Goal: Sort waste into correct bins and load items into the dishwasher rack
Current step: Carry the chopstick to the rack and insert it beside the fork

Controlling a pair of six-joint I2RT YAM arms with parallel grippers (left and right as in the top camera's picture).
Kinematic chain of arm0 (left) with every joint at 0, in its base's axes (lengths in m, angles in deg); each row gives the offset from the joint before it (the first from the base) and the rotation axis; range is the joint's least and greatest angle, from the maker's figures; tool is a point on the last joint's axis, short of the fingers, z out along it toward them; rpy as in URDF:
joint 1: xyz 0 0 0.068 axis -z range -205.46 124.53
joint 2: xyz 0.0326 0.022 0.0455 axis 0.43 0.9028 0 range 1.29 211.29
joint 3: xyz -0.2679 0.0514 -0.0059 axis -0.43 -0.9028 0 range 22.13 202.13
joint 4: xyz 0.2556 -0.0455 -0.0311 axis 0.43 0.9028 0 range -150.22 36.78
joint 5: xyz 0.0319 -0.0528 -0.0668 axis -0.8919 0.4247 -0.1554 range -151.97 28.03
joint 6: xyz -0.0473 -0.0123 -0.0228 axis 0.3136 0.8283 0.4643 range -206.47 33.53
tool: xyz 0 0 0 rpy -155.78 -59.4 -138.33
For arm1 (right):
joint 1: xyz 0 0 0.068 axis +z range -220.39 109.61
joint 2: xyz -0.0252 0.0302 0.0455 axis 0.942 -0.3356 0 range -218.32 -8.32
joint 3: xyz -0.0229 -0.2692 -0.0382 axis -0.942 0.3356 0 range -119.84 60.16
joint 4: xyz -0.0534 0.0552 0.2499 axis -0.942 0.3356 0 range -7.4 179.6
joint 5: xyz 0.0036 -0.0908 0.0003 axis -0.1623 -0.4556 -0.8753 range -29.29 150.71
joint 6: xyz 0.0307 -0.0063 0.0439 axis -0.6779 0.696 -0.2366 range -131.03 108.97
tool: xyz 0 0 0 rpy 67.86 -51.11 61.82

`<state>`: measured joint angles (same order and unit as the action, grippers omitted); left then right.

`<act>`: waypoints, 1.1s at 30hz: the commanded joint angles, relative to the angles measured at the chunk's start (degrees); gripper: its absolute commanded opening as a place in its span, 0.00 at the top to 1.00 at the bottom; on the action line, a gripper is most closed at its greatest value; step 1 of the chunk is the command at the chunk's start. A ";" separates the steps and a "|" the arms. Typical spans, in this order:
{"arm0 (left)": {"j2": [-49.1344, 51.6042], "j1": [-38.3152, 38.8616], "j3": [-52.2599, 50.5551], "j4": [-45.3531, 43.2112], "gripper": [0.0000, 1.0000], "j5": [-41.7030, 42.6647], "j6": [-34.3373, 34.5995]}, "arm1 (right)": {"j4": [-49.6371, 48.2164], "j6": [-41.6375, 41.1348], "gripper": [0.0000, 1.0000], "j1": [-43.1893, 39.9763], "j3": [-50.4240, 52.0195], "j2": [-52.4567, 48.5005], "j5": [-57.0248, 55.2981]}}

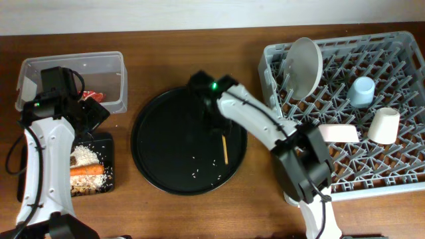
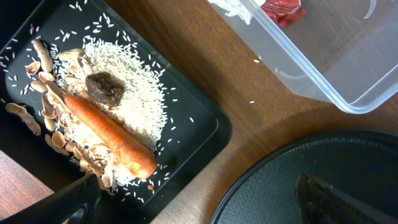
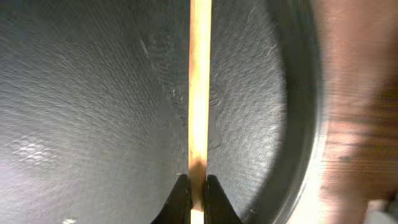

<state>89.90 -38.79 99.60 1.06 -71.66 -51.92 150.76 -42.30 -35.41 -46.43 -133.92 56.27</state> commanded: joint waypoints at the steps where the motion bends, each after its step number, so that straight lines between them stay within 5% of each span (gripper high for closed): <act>1: 0.11 -0.24 0.37 0.07 0.01 -0.20 0.61 | 5.75 5.62 0.96 -3.32 -9.55 3.26 2.49; 7: 0.09 -0.24 0.37 0.07 0.01 -0.22 0.61 | 15.96 15.23 0.96 -14.29 -24.20 3.34 2.47; 15: 0.09 -0.24 0.37 0.07 0.01 -0.22 0.61 | 17.68 26.58 0.96 -27.87 -24.50 3.17 2.54; 33: 0.09 -0.24 0.37 0.07 0.01 -0.22 0.61 | 11.96 26.58 0.96 -28.63 -24.46 -6.49 2.69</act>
<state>89.90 -38.79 99.60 1.08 -71.66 -51.92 163.11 -16.37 -64.35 -70.71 -139.01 58.82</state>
